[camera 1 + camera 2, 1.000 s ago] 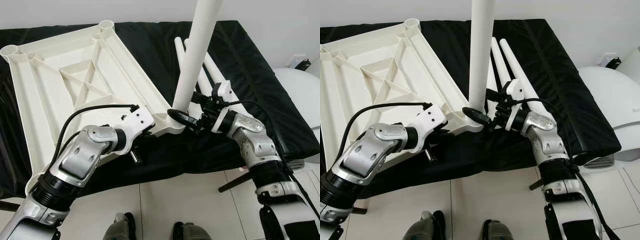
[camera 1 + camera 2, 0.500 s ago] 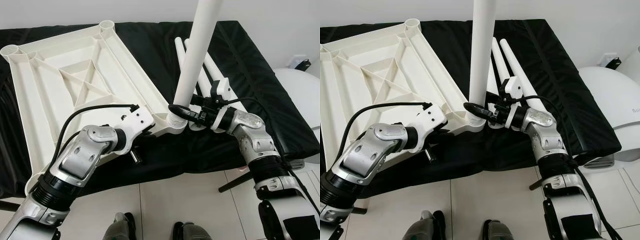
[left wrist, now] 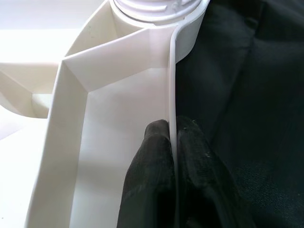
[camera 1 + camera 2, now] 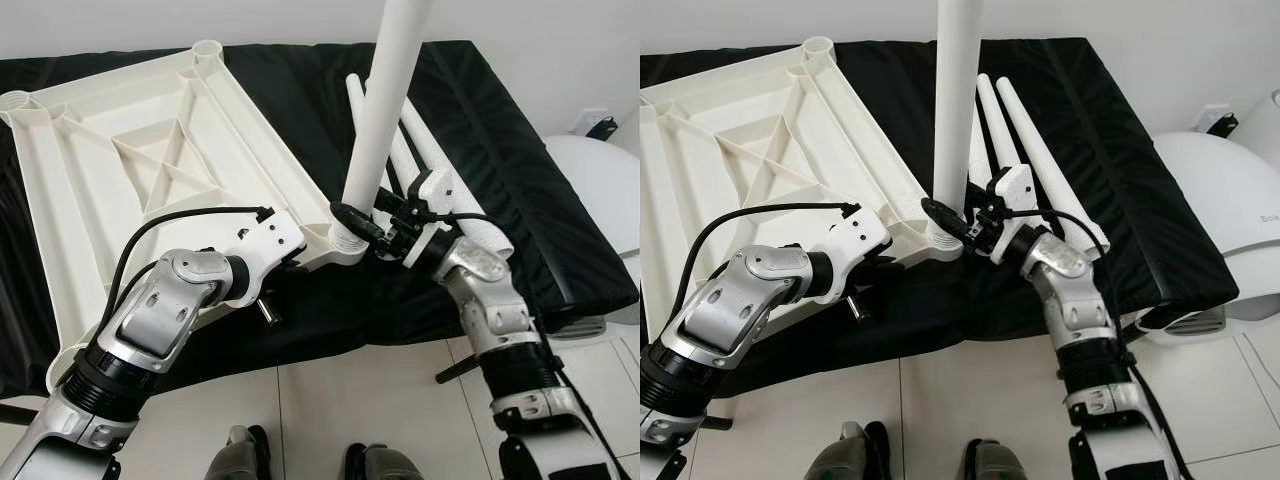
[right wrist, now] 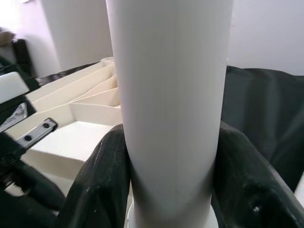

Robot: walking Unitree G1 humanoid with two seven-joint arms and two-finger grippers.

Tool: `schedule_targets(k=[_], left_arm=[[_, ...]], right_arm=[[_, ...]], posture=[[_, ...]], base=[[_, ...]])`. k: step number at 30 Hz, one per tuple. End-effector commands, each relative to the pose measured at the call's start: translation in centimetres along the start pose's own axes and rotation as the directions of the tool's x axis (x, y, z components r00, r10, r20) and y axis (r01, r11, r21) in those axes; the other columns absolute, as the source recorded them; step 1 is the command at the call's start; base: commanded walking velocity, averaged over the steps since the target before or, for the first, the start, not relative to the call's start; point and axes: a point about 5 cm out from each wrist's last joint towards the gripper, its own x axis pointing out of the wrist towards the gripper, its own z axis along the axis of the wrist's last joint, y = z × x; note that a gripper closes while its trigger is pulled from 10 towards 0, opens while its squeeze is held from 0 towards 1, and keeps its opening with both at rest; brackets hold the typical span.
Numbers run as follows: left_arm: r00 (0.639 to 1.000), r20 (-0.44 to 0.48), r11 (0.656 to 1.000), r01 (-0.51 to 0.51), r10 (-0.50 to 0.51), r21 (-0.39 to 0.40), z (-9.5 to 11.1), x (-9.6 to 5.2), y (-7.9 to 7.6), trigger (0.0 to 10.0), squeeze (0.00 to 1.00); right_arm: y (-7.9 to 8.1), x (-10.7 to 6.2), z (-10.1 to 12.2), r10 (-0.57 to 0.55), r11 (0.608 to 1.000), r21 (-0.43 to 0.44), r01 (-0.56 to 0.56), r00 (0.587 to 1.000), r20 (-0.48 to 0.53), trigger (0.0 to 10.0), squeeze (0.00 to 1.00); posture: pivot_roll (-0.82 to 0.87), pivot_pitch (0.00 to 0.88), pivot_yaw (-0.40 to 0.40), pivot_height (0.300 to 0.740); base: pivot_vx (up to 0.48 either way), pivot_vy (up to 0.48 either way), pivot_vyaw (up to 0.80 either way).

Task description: Building children table

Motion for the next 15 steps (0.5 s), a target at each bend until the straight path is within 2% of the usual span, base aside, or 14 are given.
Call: schedule_targets(k=[1, 4, 6, 7, 12, 14, 15], left_arm=[[0.999, -0.008, 0.999, -0.053, 0.053, -0.006, -0.2, -0.4, 0.4, 10.0, 0.0], [0.999, -0.008, 0.999, -0.053, 0.052, -0.007, -0.2, -0.4, 0.4, 10.0, 0.0], [0.999, -0.009, 0.999, -0.052, 0.052, -0.007, -0.2, -0.4, 0.5, 10.0, 0.0], [0.999, -0.009, 0.999, -0.052, 0.052, -0.007, -0.2, -0.4, 0.5, 10.0, 0.0], [0.999, -0.01, 0.999, -0.052, 0.052, -0.008, -0.2, -0.4, 0.4, 10.0, 0.0], [0.999, -0.011, 0.999, -0.052, 0.052, -0.008, -0.2, -0.4, 0.5, 10.0, 0.0], [0.999, -0.01, 0.999, -0.051, 0.051, -0.008, -0.2, -0.4, 0.4, 10.0, 0.0]], right_arm=[[-0.5, -1.3, -1.7, -0.147, 0.988, 0.028, 0.149, 0.986, -0.08, 0.0, 0.0], [-0.2, -1.4, -1.8, -0.176, 0.983, 0.033, 0.179, 0.981, -0.079, 0.0, 0.0], [0.9, -1.3, -1.8, -0.233, 0.971, 0.032, 0.235, 0.971, -0.062, 0.0, 0.0], [0.9, -1.3, -1.8, -0.233, 0.971, 0.032, 0.235, 0.971, -0.062, 0.0, 0.0], [4.3, -1.1, -1.6, -0.344, 0.935, 0.081, 0.345, 0.938, -0.029, 0.0, 0.0], [4.7, -1.0, -1.6, -0.363, 0.928, 0.08, 0.365, 0.931, -0.033, 0.0, 0.0], [5.2, -1.2, -1.6, -0.444, 0.891, 0.087, 0.446, 0.895, -0.039, 0.0, 0.0]], posture=[[-0.02, 0.215, -0.011, 0.74], [-0.02, 0.215, -0.011, 0.74], [-0.02, 0.216, -0.009, 0.74], [-0.02, 0.216, -0.009, 0.74], [-0.01, 0.215, -0.012, 0.74], [-0.01, 0.215, -0.012, 0.74], [-0.01, 0.213, -0.01, 0.74]], base=[[0.0, 0.0, 0.0], [0.0, 0.0, 0.0], [0.0, 0.0, 0.0], [0.0, 0.0, 0.0], [0.0, 0.0, 0.0], [0.0, 0.0, 0.0], [0.0, 0.0, 0.0]])
